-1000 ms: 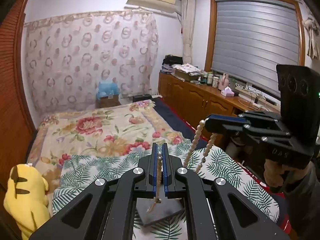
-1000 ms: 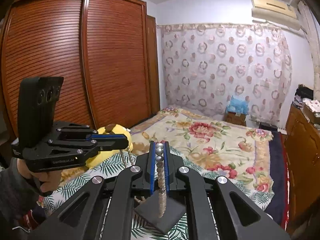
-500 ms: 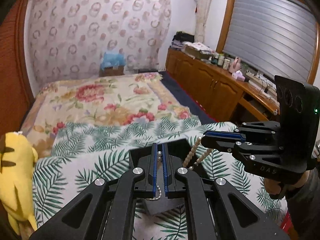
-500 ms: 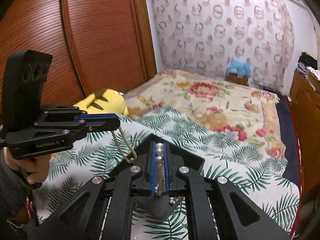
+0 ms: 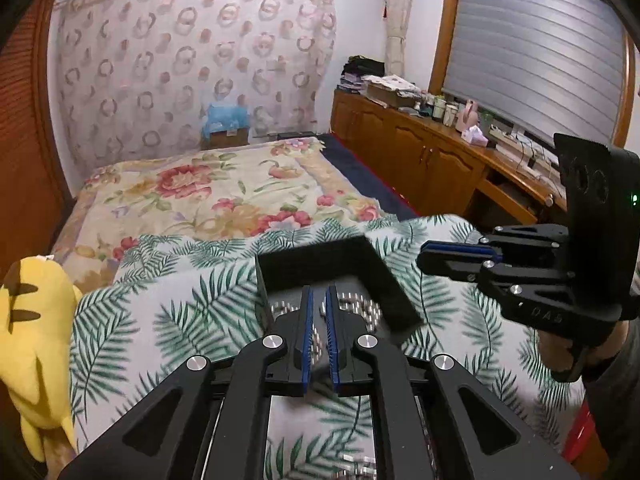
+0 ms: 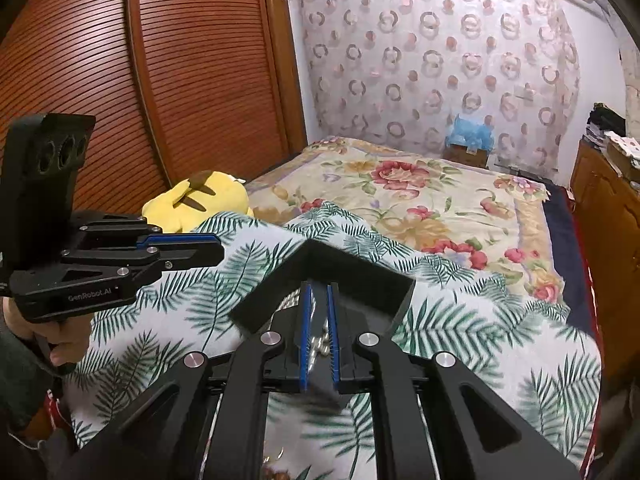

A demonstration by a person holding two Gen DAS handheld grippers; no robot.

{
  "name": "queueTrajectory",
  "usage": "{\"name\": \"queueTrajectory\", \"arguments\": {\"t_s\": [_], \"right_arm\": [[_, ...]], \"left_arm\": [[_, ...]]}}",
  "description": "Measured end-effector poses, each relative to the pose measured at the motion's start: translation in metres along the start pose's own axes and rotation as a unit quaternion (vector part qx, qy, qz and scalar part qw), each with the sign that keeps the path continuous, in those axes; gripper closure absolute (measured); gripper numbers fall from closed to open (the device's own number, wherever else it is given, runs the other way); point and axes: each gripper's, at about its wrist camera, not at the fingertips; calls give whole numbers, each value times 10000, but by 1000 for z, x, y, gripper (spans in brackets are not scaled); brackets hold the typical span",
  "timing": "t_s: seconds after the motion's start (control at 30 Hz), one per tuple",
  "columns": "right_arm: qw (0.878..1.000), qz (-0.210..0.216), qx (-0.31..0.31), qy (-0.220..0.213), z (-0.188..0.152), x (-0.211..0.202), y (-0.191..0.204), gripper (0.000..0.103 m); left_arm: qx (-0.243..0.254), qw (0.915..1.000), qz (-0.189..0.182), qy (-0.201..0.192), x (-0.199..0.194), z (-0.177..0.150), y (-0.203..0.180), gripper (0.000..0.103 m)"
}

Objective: Organize jewelry
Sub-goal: 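Carry the pearl necklace over the black box and open the right tool, then return the right tool to the pile and grasp the silver hair combs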

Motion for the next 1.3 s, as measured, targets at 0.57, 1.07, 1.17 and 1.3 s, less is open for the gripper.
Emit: {"name": "queueTrajectory", "arguments": {"t_s": [0.57, 1.07, 1.17, 1.3], "right_arm": [[9983, -385, 415, 165, -120, -35, 43, 86], [9950, -574, 775, 266, -181, -46, 47, 74], [9953, -548, 775, 182, -182, -49, 47, 74], [9953, -542, 794, 127, -183, -49, 47, 74]], "left_arm": [[61, 9993, -116, 338, -26, -94, -18, 87], [-73, 9962, -386, 772, -12, -117, -46, 79], [-73, 9956, -406, 843, -7, -116, -51, 79], [-43, 9947, -434, 935, 0, -117, -55, 79]]}}
Point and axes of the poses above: each gripper's, at about its wrist camera, not at the fingertips, and x roughly the way its jaws point, y to its left, z to its top, and after that the axes turned 10 degrees about z, right-handed
